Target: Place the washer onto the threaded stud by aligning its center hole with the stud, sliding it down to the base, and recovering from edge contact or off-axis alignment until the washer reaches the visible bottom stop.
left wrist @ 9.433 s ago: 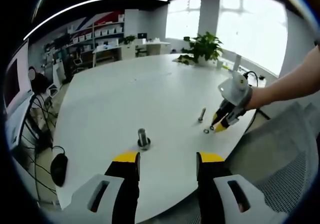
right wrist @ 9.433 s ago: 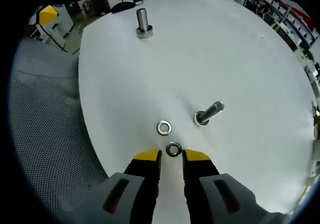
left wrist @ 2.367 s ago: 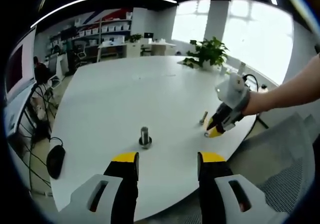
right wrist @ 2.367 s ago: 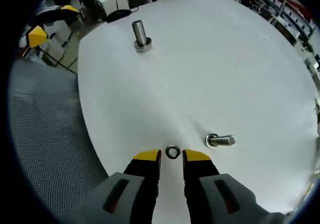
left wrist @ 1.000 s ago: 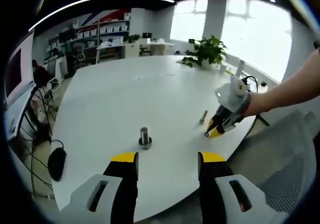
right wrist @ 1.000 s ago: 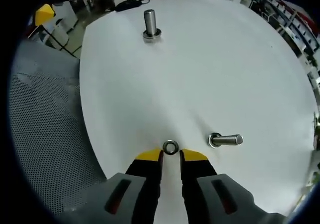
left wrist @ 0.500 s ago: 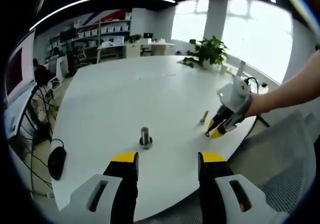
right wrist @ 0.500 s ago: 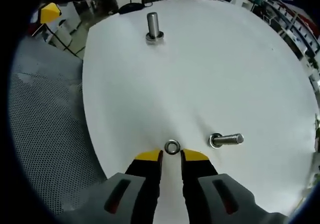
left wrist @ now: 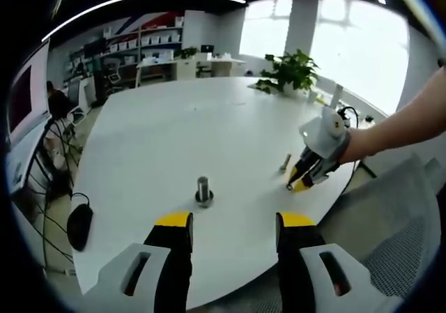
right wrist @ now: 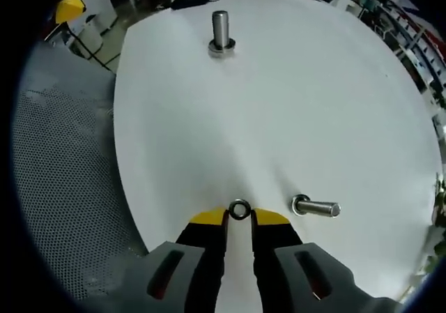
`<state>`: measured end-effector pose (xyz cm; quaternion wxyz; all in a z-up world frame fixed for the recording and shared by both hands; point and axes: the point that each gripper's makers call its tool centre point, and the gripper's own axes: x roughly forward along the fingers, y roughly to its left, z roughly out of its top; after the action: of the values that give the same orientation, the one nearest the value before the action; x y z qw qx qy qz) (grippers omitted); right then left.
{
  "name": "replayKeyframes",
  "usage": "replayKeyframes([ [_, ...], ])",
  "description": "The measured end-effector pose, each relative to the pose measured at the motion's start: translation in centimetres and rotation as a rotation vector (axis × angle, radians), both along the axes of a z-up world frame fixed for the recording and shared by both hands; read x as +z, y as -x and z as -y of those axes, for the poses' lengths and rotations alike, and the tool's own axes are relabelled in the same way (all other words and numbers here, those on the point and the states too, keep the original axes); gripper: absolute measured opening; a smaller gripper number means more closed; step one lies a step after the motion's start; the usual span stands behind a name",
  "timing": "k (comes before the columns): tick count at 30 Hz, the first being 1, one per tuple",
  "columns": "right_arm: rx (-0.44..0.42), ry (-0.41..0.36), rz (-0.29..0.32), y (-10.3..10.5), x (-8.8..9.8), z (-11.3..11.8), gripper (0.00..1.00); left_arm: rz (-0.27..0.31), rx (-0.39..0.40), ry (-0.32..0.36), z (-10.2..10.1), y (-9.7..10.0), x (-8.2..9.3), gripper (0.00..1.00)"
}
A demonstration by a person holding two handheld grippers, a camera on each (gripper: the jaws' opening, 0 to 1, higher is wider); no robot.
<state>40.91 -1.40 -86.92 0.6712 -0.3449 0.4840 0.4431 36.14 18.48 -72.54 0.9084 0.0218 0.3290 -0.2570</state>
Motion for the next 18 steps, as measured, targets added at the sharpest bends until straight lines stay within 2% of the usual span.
replayKeyframes([
  [11, 0.016, 0.013, 0.015, -0.08, -0.12, -0.05, 0.15, -0.003, -0.002, -0.006, 0.04, 0.06, -0.05, 0.46],
  [17, 0.013, 0.039, -0.001, -0.12, -0.11, -0.11, 0.15, -0.002, 0.005, -0.006, -0.1, 0.07, -0.04, 0.46],
  [18, 0.018, 0.045, -0.004, -0.11, -0.15, -0.12, 0.1, -0.002, 0.005, -0.006, -0.11, 0.07, -0.04, 0.46],
])
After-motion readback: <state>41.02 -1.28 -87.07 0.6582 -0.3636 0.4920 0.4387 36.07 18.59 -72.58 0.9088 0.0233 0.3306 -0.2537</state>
